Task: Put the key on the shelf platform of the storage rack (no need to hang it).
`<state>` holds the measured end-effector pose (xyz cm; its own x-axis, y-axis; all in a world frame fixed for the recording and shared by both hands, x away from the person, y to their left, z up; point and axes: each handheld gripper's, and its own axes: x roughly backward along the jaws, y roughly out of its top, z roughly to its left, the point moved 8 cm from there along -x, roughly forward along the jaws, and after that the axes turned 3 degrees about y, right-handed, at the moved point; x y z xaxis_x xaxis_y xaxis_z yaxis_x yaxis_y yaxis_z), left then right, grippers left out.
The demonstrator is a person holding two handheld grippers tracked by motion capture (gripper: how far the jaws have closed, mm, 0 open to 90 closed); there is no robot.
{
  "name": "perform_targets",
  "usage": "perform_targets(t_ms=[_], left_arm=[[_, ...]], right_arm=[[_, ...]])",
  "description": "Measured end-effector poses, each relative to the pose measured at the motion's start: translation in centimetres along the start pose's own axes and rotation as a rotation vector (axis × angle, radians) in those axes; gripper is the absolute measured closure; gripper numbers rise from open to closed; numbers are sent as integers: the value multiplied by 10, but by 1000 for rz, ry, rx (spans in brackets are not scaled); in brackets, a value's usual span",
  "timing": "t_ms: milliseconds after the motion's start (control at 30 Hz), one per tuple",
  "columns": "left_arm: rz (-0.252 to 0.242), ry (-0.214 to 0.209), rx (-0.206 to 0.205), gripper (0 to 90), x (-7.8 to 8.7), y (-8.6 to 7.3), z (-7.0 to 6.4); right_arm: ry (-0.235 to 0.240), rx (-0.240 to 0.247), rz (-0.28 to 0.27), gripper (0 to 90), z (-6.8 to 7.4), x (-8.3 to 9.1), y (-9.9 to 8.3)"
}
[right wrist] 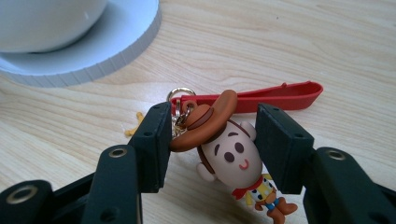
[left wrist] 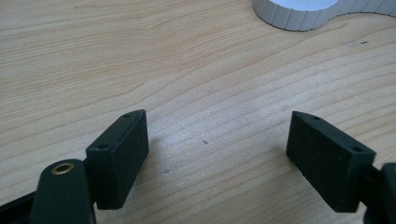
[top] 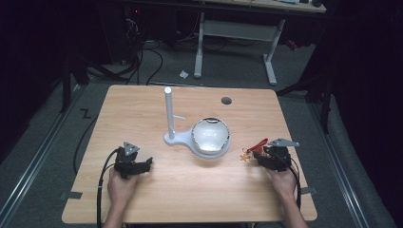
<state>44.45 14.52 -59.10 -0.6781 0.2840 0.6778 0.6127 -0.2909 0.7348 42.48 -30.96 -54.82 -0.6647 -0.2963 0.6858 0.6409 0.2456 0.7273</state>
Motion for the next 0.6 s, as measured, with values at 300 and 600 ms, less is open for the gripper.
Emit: perform_targets(t_ms=[300, 600], left_arm=[[-1, -1, 1, 214, 0, 0, 0], [-1, -2, 1, 214, 0, 0, 0]], right_arm=[[24, -2, -35, 482, 3, 20, 17], [48, -4, -61, 483, 3, 32, 30]])
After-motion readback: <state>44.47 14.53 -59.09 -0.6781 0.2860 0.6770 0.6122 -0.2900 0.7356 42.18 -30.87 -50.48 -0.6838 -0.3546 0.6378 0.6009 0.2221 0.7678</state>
